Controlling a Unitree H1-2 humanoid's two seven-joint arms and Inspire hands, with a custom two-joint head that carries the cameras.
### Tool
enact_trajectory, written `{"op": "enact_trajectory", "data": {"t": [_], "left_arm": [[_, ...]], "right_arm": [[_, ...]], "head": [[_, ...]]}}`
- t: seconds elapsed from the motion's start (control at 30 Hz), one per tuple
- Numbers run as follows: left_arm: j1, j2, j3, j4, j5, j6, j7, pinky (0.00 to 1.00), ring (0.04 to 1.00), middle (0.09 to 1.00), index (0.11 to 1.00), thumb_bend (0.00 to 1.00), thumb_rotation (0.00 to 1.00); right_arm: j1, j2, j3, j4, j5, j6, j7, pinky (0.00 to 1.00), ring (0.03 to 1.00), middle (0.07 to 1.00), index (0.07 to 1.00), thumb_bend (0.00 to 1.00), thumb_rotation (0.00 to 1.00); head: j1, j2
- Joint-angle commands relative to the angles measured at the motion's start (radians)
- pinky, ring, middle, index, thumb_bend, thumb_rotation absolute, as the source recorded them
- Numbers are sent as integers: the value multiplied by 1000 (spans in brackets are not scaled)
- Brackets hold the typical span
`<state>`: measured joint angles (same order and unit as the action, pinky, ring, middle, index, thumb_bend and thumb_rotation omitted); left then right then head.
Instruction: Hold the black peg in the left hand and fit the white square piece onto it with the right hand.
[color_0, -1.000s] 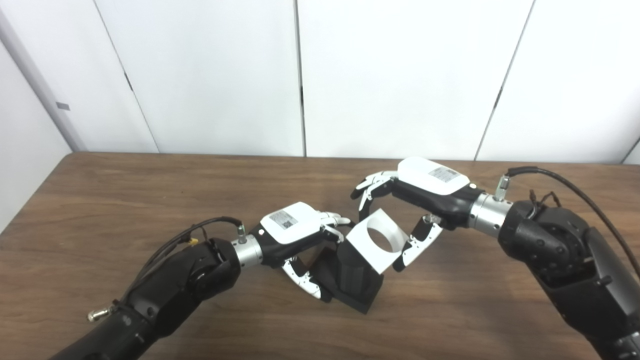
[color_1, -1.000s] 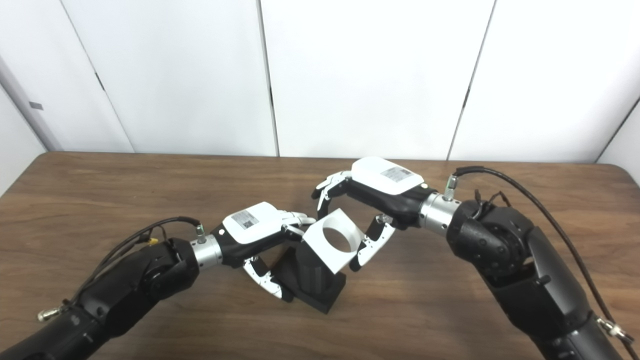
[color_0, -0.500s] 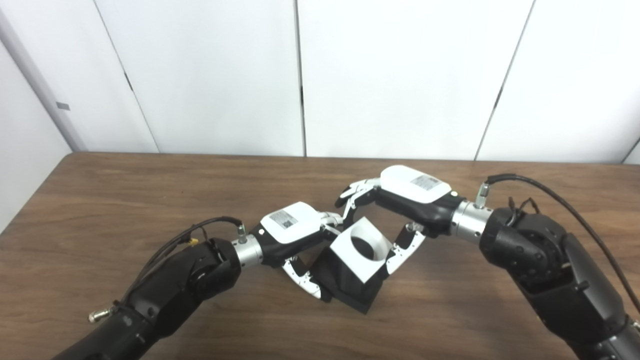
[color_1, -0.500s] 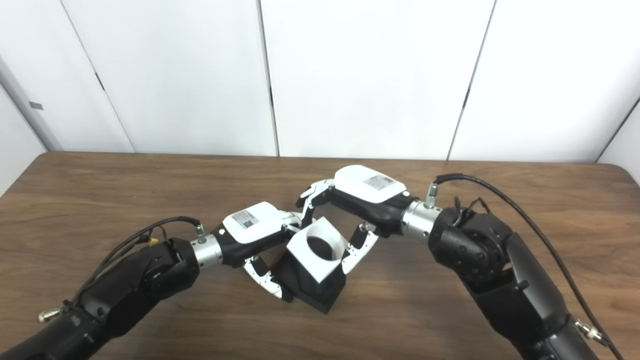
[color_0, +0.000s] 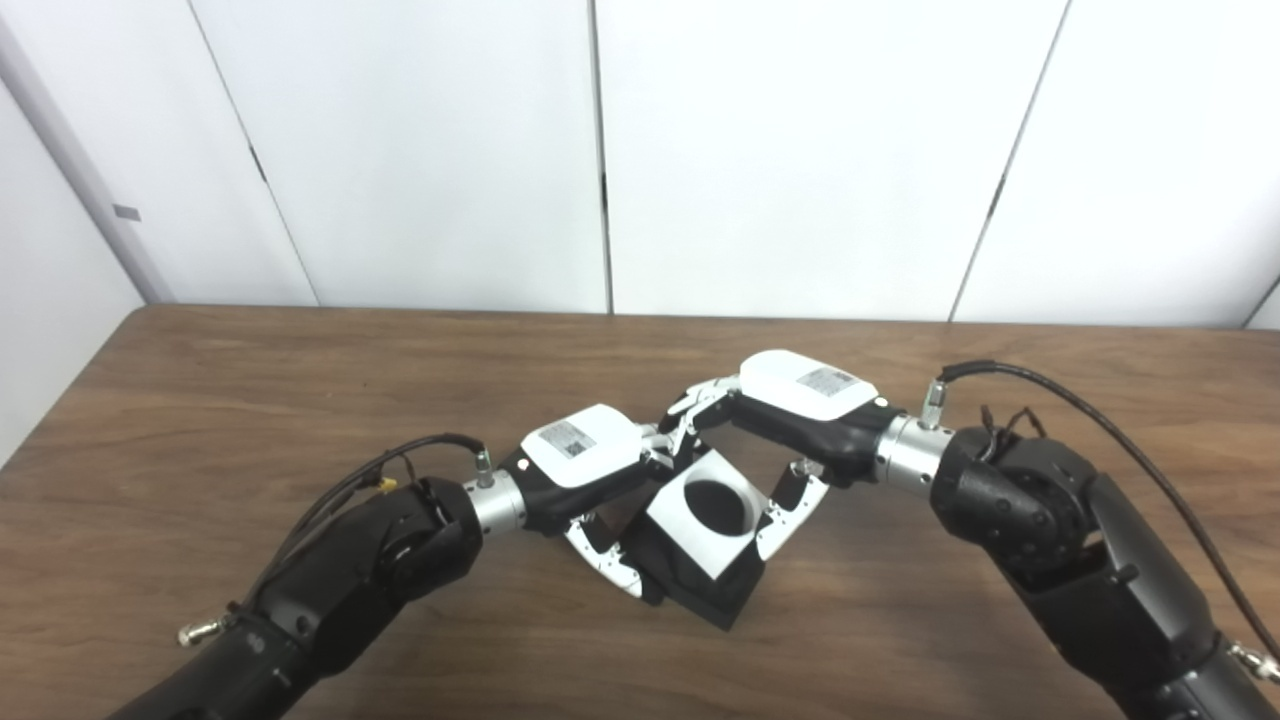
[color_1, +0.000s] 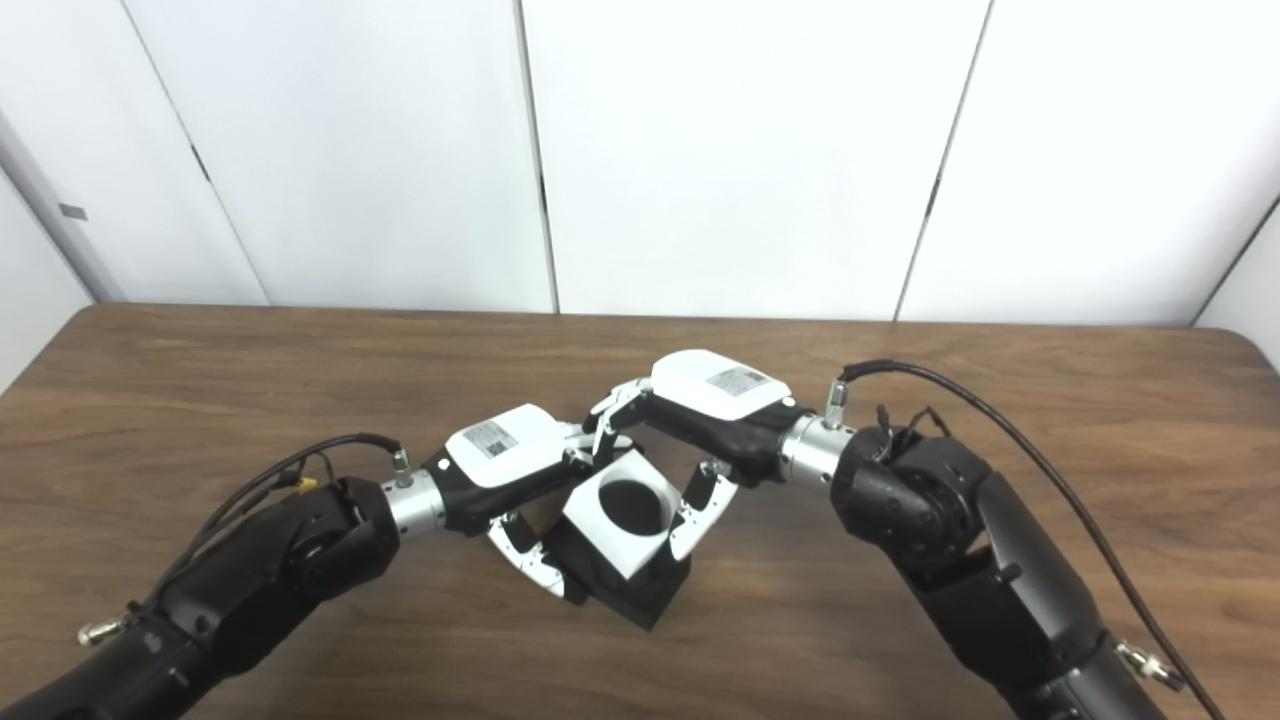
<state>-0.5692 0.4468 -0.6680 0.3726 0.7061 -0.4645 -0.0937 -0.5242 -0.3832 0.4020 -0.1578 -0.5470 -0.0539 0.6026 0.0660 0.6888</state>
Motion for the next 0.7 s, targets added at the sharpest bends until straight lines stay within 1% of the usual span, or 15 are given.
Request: {"op": "enact_trajectory", "data": {"t": [0.0,0.2,0.37,0.5,0.6,0.67], "left_arm": [[37,-12,-45,23,88,33,-80,774,905,919,626,898,251],[38,-16,-45,31,98,24,-63,762,896,926,623,913,234],[37,-16,-47,29,115,22,-57,755,891,905,625,910,247],[38,-16,-48,18,119,38,-74,762,885,896,628,908,252],[38,-16,-48,19,112,36,-78,771,895,897,630,905,250],[38,-16,-47,19,109,35,-78,766,908,903,628,908,246]], "right_arm": [[-44,22,13,11,-13,-34,-21,833,859,805,480,519,138],[-55,48,39,61,-31,-49,-27,847,866,803,481,521,135],[-75,59,79,88,-61,-51,-7,854,866,807,480,521,136],[-100,56,126,99,-72,-39,46,884,880,805,481,518,137],[-124,43,161,87,-70,-18,116,919,894,810,478,516,137],[-142,32,182,80,-70,-11,159,925,889,809,477,513,136]], "head": [[1,1],[2,3],[2,5],[2,5],[-1,9],[-1,9]]}}
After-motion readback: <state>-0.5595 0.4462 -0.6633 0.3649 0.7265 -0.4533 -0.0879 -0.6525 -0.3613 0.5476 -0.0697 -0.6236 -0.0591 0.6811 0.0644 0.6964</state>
